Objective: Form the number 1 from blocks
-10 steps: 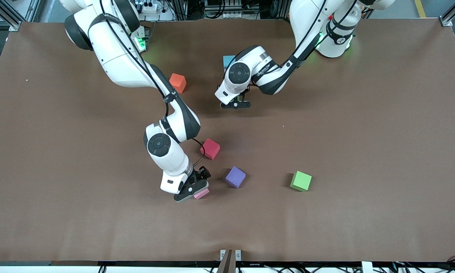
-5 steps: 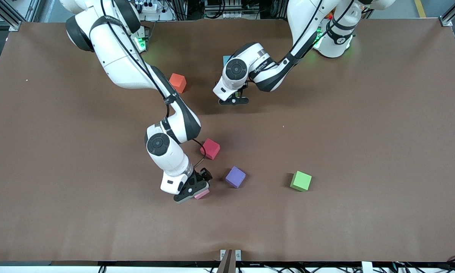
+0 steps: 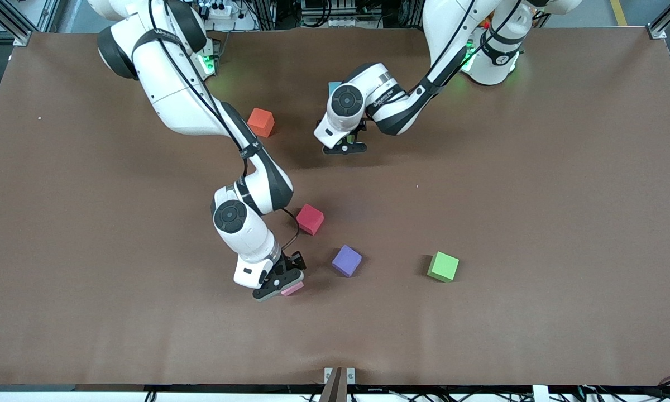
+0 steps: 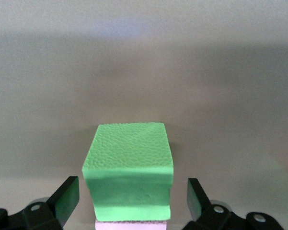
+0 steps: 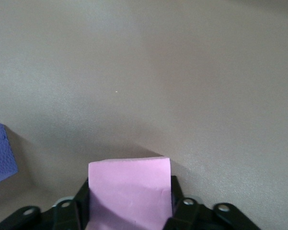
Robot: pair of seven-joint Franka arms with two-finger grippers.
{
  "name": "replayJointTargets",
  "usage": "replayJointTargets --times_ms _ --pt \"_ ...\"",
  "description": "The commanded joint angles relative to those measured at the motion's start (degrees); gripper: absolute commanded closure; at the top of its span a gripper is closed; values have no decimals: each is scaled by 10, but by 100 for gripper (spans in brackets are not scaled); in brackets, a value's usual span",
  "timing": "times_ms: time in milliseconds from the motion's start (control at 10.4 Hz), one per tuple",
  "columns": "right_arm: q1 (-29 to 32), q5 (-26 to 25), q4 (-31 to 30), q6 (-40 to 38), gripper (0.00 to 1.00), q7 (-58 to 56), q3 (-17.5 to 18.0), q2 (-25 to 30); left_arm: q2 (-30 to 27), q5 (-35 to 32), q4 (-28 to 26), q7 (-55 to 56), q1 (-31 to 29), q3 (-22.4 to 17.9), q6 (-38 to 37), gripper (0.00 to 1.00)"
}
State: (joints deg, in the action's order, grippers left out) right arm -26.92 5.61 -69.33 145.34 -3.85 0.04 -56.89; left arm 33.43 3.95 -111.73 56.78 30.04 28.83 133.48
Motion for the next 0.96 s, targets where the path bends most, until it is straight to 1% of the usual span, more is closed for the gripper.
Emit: replayJointTargets --times_ms 0,193,385,578,674,770,867 --pt "2 9 6 -24 100 -6 8 7 -30 -15 -7 23 -15 12 3 0" --pt "-3 7 6 -80 100 31 8 26 -80 -16 -7 5 -91 53 -31 0" --pt "-22 6 5 -141 100 119 8 51 -127 -16 -2 -51 -148 59 -69 0" --pt "-42 5 2 -180 100 204 8 80 -143 -16 5 -152 -217 55 -80 0" --pt "-49 5 -10 -198 100 237 8 102 -144 -17 17 -215 -246 53 -80 0" --pt "-63 5 -46 -199 100 260 8 133 -140 -18 35 -273 -269 51 -80 0" --pt "-86 3 -105 -190 100 285 5 175 -138 -18 48 -314 -288 34 -80 0"
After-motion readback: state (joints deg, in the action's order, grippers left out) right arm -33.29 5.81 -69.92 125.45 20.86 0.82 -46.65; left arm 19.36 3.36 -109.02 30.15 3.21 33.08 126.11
